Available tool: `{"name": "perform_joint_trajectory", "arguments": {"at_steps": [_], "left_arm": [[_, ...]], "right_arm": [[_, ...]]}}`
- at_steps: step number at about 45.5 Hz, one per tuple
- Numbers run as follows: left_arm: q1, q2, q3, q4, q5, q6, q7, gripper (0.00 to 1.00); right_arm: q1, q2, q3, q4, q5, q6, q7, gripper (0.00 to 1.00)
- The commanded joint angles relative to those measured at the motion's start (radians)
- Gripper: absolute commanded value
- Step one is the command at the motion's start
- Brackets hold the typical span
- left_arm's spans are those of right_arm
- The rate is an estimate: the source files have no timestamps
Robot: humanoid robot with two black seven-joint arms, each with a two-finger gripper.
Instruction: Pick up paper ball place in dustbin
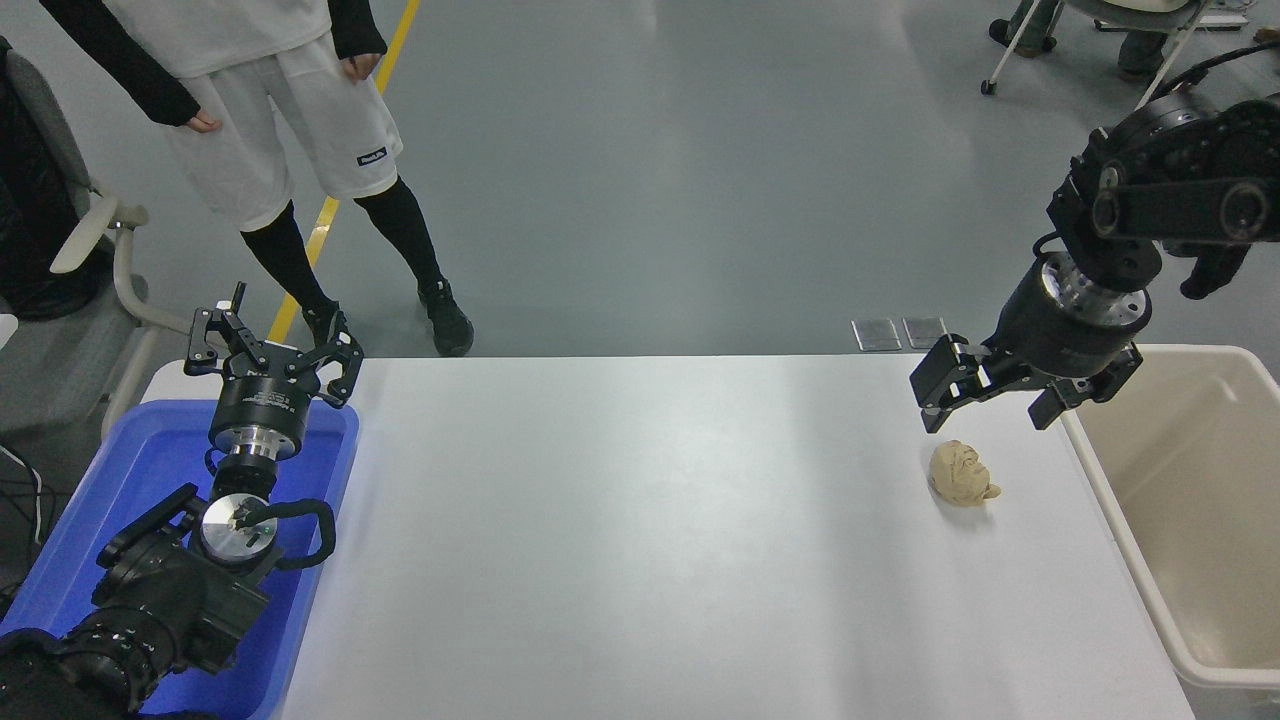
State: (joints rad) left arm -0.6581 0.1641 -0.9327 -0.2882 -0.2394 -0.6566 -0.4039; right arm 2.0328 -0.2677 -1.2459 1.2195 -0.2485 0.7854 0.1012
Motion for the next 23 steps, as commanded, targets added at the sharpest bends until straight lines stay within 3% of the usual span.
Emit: {"name": "perform_joint_trajectory", "arguments": {"at_steps": [1,23], "left_arm": [[0.000,0.000,0.002,0.000,0.003,0.000,0.002,0.99],[0.000,0.000,0.000,0.001,0.000,0.000,0.000,0.99]], "right_arm": [[0.001,-0.001,0.000,0.000,0.000,0.000,0.000,1.00],[0.000,-0.005,0.000,0.000,-0.002,0.000,0.000,1.00]]}}
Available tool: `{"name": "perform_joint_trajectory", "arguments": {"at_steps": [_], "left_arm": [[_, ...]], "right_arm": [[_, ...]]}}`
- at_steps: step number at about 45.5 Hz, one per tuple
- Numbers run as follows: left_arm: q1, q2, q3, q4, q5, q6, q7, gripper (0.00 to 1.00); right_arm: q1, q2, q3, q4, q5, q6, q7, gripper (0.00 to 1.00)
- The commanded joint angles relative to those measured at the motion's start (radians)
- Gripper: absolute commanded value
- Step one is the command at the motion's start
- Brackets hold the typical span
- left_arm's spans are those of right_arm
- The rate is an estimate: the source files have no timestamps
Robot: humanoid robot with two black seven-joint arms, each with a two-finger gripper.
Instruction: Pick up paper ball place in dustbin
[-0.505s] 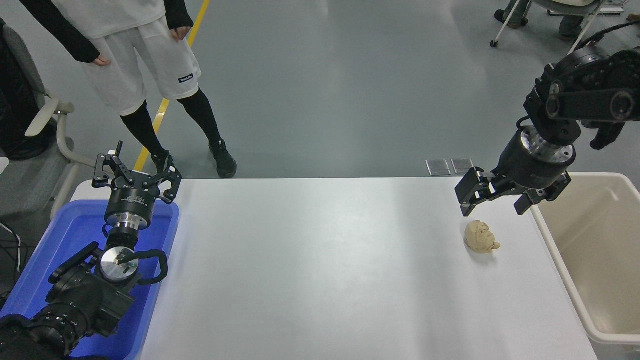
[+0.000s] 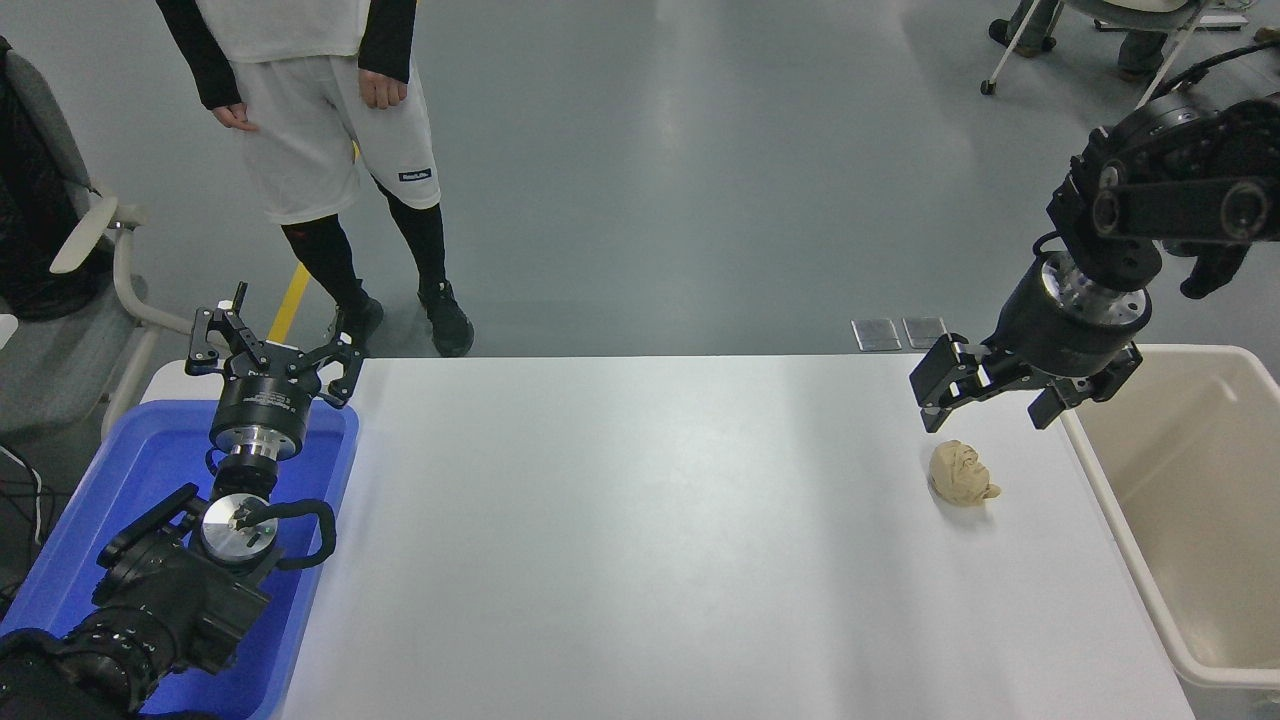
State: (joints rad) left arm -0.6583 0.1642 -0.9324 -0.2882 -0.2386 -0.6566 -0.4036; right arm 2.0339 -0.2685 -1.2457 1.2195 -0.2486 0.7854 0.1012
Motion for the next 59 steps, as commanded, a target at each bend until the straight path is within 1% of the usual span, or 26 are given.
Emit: {"name": "perform_joint_trajectory", "arguments": {"at_steps": [1,33,59], "left_arm": [[0.000,0.000,0.000,0.000,0.001,0.000,0.000,0.99],[0.000,0.000,0.000,0.000,0.001,0.000,0.000,0.99],[0.000,0.000,0.000,0.000,-0.001,0.000,0.000,0.99]], "right_arm": [[-0.001,-0.005,0.000,0.000,0.000,0.000,0.000,1.00],[0.009,-0.006,0.006,-0.003,0.003,0.000,0.000,1.00],[-0.029,-0.051,0.055,-0.012,-0.006,0.000,0.000,1.00]]}}
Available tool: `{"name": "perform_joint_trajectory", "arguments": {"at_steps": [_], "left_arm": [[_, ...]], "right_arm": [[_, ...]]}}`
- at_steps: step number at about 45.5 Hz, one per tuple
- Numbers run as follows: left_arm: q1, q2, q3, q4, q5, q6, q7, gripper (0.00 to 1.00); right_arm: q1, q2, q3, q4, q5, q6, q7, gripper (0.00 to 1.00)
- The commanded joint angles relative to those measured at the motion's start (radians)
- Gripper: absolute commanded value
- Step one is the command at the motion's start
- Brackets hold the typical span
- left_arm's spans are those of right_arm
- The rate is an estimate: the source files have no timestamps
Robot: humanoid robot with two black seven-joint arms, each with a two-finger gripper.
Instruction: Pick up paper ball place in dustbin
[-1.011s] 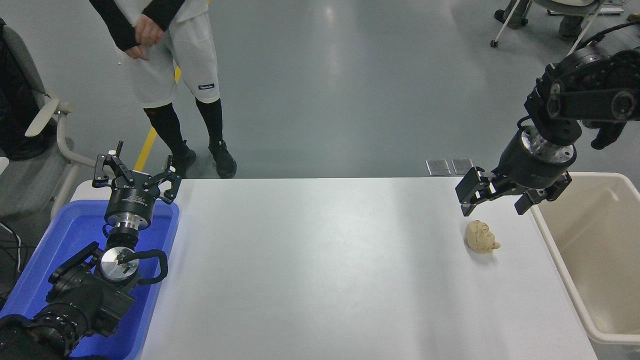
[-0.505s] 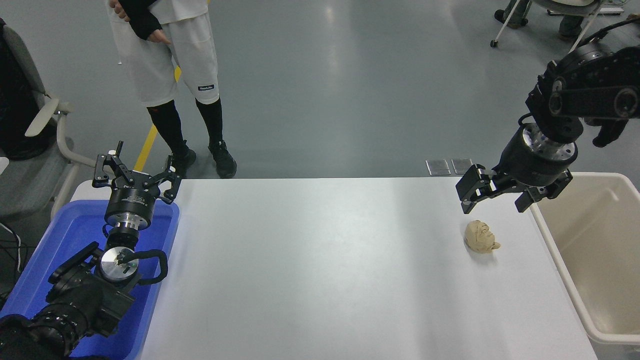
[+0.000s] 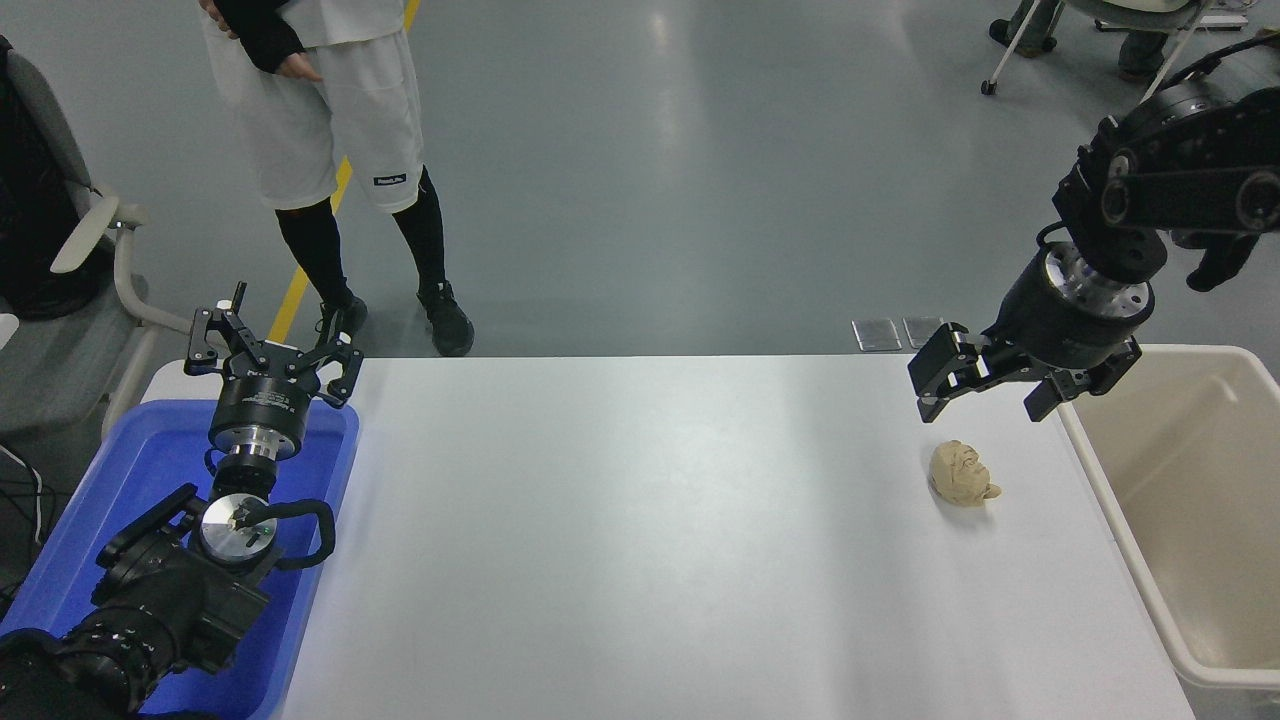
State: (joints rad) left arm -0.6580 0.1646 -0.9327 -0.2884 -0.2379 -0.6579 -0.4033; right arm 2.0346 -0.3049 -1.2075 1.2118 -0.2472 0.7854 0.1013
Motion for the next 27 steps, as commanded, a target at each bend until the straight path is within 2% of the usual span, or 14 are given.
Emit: {"name": "perform_joint_trajectory", "arguments": {"at_steps": [1,16,27], "left_arm": [[0.000,0.000,0.000,0.000,-0.001,0.001,0.000,0.99],[0.000,0.000,0.000,0.000,-0.001,0.001,0.000,0.99],[0.000,0.001,0.000,0.000,0.000,0.001,0.000,0.99]], "right_arm": [[-0.031,-0.014,0.016,-0.005,-0.009,0.000,0.000,1.00],[-0.128,-0.049,0.031,-0.011,-0.023,-0.212,0.000,1.00],[-0.266,-0.051,0.121,-0.130,-0.098,-0.238,0.000,1.00]]}}
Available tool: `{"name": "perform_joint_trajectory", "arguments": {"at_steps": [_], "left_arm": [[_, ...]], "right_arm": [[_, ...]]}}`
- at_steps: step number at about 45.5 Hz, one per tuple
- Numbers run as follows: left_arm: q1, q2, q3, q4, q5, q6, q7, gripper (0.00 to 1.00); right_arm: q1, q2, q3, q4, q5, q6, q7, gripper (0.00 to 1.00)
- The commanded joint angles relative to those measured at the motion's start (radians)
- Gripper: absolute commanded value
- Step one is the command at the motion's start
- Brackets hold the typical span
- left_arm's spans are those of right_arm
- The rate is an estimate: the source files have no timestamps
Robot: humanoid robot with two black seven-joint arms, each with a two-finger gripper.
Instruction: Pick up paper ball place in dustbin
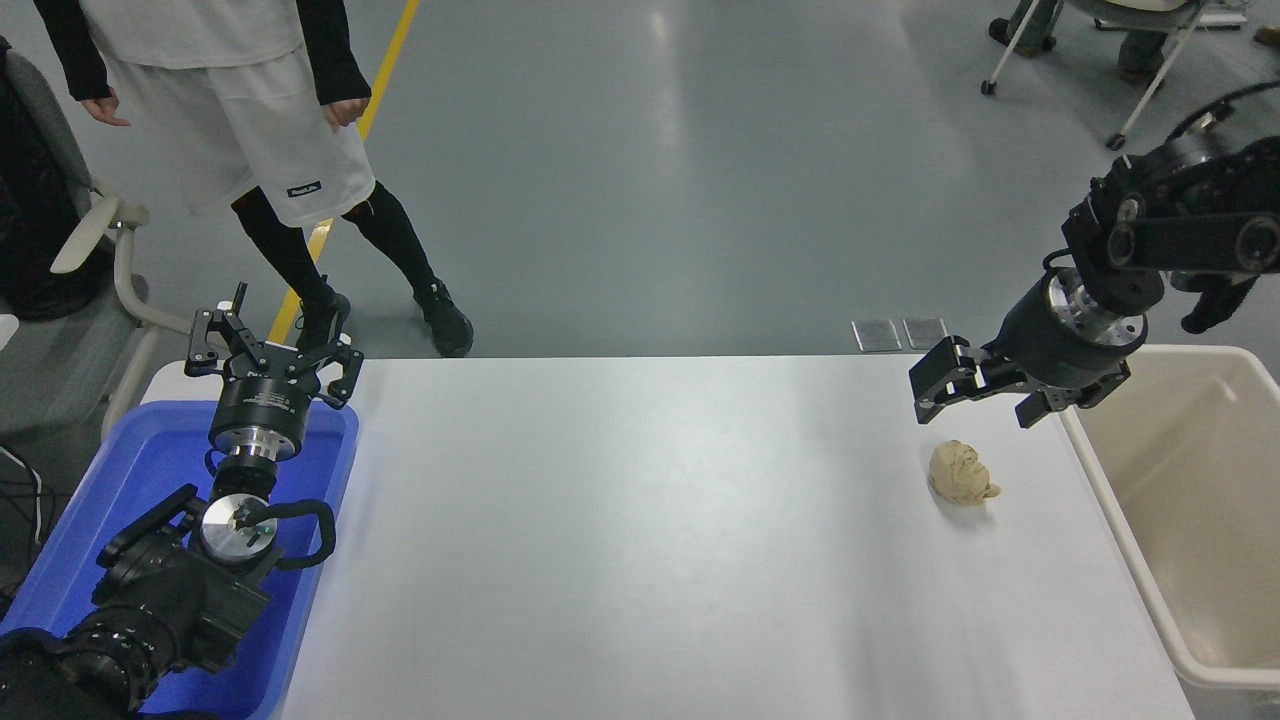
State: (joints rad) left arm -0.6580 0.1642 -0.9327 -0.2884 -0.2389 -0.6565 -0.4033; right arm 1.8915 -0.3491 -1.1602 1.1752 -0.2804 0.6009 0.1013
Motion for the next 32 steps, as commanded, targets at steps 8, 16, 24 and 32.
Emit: {"name": "perform_joint_trajectory", "arguments": {"at_steps": [8,16,24,32], "left_arm": [[0.000,0.000,0.000,0.000,0.001,-0.002,0.000,0.99],[0.000,0.000,0.000,0.000,0.001,-0.002,0.000,0.99],[0.000,0.001,0.000,0.000,0.001,-0.002,0.000,0.99],[0.000,0.000,0.000,0.000,0.001,-0.002,0.000,0.99]], "right_arm": [[-0.222,-0.008,0.132,-0.206,-0.134,-0.053,0.000,1.00],[-0.273,-0.005,0.159,-0.299,-0.135,-0.053,0.000,1.00],[-0.345,-0.004,0.195,-0.397,-0.134,-0.056,0.000,1.00],[-0.459,0.002,0.232,-0.520,-0.135,-0.059,0.000,1.00]]}}
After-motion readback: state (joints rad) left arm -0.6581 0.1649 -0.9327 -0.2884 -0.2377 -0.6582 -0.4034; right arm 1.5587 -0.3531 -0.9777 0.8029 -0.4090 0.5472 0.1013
